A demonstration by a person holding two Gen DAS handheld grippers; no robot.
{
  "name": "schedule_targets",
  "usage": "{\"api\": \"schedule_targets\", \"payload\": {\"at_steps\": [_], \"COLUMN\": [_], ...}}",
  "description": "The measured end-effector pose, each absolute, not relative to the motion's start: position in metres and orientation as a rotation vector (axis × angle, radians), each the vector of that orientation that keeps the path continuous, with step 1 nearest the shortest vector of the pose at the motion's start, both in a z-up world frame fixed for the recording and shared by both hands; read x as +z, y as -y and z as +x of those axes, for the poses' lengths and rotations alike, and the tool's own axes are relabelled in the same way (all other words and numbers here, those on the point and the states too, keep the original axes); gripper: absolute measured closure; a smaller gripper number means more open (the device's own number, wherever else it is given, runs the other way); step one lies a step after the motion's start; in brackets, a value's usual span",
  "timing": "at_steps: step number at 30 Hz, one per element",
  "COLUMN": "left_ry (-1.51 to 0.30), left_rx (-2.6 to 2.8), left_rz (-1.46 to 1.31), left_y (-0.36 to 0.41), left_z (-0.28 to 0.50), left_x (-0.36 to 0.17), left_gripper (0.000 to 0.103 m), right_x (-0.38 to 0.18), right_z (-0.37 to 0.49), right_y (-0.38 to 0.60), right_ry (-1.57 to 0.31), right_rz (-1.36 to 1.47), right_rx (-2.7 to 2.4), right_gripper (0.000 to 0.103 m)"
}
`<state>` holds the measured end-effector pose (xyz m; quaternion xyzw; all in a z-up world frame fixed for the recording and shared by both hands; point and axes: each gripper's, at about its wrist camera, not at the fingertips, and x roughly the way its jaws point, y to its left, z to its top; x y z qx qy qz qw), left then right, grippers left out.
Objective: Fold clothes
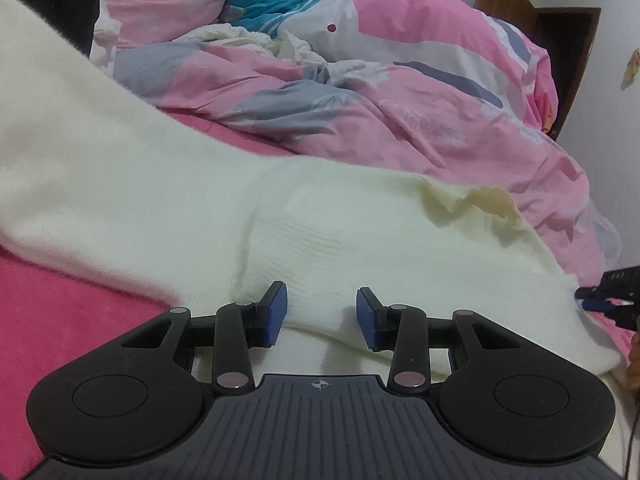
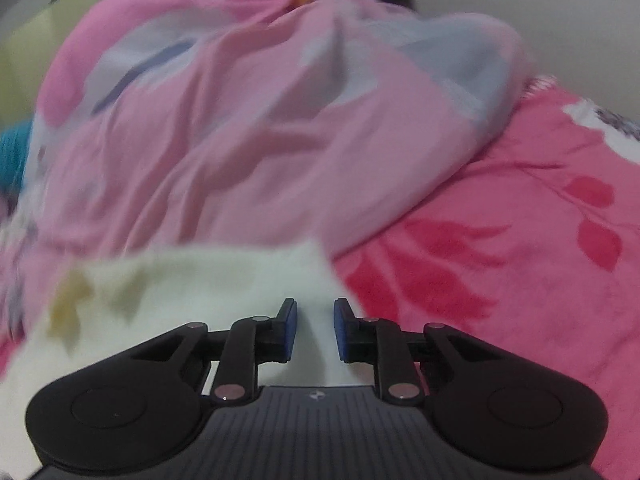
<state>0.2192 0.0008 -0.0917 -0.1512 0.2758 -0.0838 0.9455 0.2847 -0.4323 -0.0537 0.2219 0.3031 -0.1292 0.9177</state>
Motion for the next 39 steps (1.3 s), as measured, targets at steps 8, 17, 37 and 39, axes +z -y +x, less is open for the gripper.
{"api": "schedule_targets", "payload": {"at_steps": [8, 17, 37, 39], "left_ry": [-0.560, -0.526, -0.099, -0.105], "left_rx": [-0.175, -0.112, 0.548, 0.542], "left_rz": [-0.321, -0.435, -0.763, -0.780], "left_y": [-0.002, -0.026, -0.252, -0.257], "left_z": [0.220, 0.209, 0.160, 0.163], "left_x": [-0.092, -0.078, -0.021, -0.025], "left_gripper": [0.065, 0.064, 0.034, 0.036], "right_x": [-0.030, -0.073, -0.076, -0.075], "right_z": [0.239, 0.229, 0.234, 0.234], "right_y": [0.356, 0.262, 0.270, 0.270], "right_ry": [-0.660, -0.627, -0.621, -0.621], "right_rz": [0.428, 0.128, 0.178, 0.176], "right_rx": [0.012, 0.129, 0.147, 0.147], "right_gripper": [0.080, 0.071, 0.071, 0.071]}}
